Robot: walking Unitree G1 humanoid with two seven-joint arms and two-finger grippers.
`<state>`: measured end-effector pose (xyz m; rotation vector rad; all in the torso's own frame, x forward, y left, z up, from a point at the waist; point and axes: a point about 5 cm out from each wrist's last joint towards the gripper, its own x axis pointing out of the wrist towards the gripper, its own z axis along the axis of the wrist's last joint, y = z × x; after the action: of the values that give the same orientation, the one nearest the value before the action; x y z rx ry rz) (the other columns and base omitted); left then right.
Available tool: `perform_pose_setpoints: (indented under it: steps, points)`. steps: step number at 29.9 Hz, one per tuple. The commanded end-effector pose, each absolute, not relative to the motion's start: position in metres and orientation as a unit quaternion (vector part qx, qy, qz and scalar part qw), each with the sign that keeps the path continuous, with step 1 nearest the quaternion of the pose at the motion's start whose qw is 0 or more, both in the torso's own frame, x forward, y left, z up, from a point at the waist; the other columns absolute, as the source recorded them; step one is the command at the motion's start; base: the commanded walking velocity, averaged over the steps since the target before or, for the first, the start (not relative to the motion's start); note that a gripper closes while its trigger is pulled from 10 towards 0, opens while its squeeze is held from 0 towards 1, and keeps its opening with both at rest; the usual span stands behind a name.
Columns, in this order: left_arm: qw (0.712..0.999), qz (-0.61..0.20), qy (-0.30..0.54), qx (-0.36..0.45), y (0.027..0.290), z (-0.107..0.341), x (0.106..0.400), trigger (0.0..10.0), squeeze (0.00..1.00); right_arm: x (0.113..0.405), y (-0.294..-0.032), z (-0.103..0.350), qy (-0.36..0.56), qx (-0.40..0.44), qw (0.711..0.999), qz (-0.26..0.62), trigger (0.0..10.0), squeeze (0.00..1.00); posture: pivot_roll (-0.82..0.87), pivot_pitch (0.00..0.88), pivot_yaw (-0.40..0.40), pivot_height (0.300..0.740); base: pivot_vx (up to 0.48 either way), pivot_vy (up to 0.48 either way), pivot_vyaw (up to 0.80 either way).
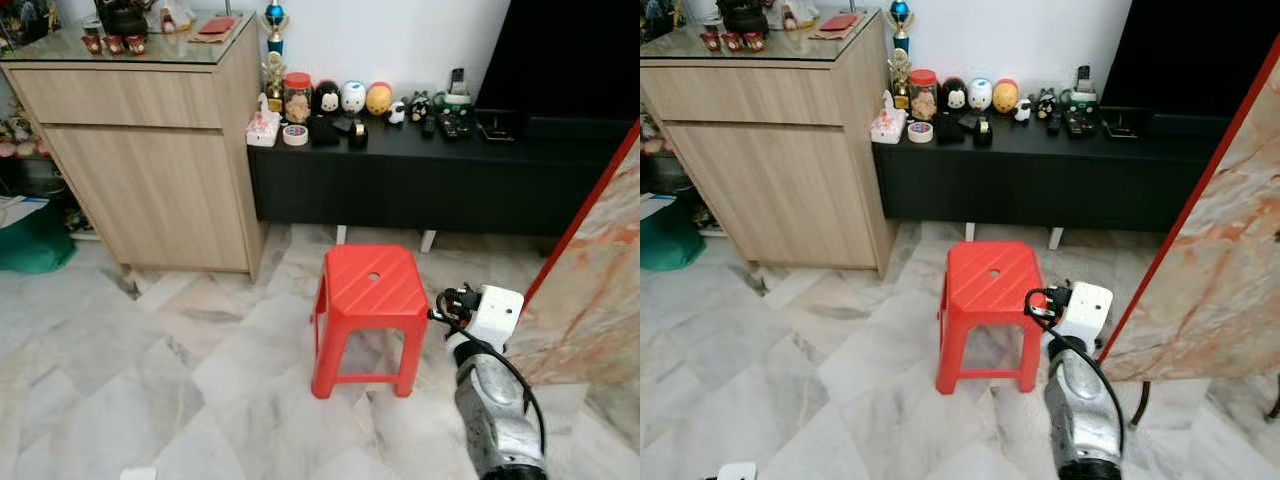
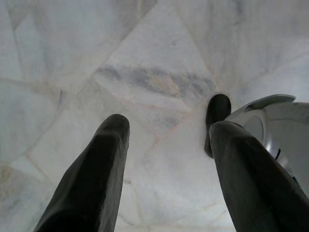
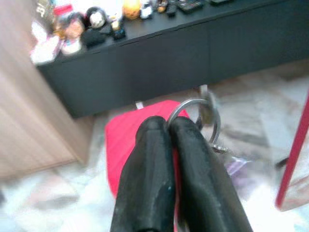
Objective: Hang keys on a hook
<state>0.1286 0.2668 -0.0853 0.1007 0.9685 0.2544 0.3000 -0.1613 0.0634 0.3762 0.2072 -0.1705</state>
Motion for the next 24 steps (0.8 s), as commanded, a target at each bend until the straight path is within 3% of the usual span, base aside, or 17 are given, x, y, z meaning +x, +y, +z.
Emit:
perform_pose_setpoints:
  steps: [1,3,5,8,12,16,24]
  points:
    - [0.871,0.118,0.474,0.049,0.265,-0.088,0.122,10.0,0.00,0.296,-0.180,0.055,0.125,0.217,0.959,-0.133,10.0,0.00,0.09,0.000,-0.050,0.729,0.000,-0.240,0.00]
    - [0.869,0.120,0.477,0.049,0.266,-0.089,0.118,10.0,0.00,0.292,-0.187,0.039,0.181,0.293,0.921,-0.183,10.0,0.00,0.09,0.000,-0.047,0.729,0.000,0.000,0.00]
    - [0.869,0.122,0.478,0.049,0.267,-0.089,0.117,10.0,0.00,0.291,-0.189,0.035,0.189,0.313,0.913,-0.183,10.0,0.00,0.09,0.000,-0.047,0.729,0.000,0.000,0.00]
    - [0.868,0.123,0.479,0.049,0.267,-0.089,0.115,10.0,0.00,0.292,-0.192,0.040,0.175,0.293,0.923,-0.176,10.0,0.00,0.09,0.000,-0.049,0.729,0.000,0.000,0.00]
    - [0.868,0.122,0.479,0.050,0.267,-0.090,0.114,10.0,0.00,0.298,-0.190,0.057,0.126,0.194,0.961,-0.148,10.0,0.00,0.09,0.000,-0.049,0.729,0.000,0.000,0.00]
    - [0.868,0.120,0.480,0.051,0.267,-0.090,0.113,10.0,0.00,0.301,-0.182,0.066,0.101,0.140,0.978,-0.116,10.0,0.00,0.09,0.000,-0.055,0.729,0.000,0.000,0.00]
    - [0.866,0.129,0.481,0.048,0.272,-0.090,0.108,10.0,0.00,0.301,-0.178,0.068,0.087,0.109,0.985,-0.103,10.0,0.00,0.10,0.000,-0.060,0.729,0.000,0.000,0.00]
